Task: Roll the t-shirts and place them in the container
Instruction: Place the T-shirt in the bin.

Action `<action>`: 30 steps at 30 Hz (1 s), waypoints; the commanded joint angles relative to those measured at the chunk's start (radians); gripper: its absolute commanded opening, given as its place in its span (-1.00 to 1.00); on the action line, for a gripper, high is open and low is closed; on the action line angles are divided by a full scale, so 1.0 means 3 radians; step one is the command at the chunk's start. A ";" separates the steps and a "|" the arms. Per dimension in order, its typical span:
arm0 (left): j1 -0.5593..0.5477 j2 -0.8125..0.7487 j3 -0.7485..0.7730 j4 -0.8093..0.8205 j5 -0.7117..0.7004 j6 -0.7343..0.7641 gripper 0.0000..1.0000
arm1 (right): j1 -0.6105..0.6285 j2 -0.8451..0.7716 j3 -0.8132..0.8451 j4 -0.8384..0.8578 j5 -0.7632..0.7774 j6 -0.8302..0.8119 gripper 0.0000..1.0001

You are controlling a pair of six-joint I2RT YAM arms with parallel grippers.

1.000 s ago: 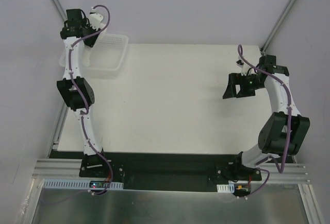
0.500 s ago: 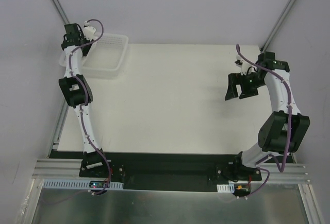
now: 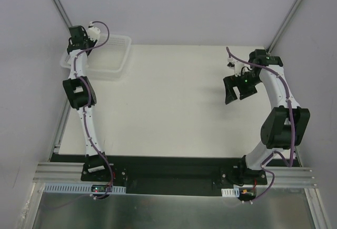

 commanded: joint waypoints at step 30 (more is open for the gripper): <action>-0.0271 0.0265 -0.0171 0.0342 -0.1786 0.1095 -1.00 | 0.0071 0.0258 0.0190 -0.0044 -0.0099 0.0027 0.92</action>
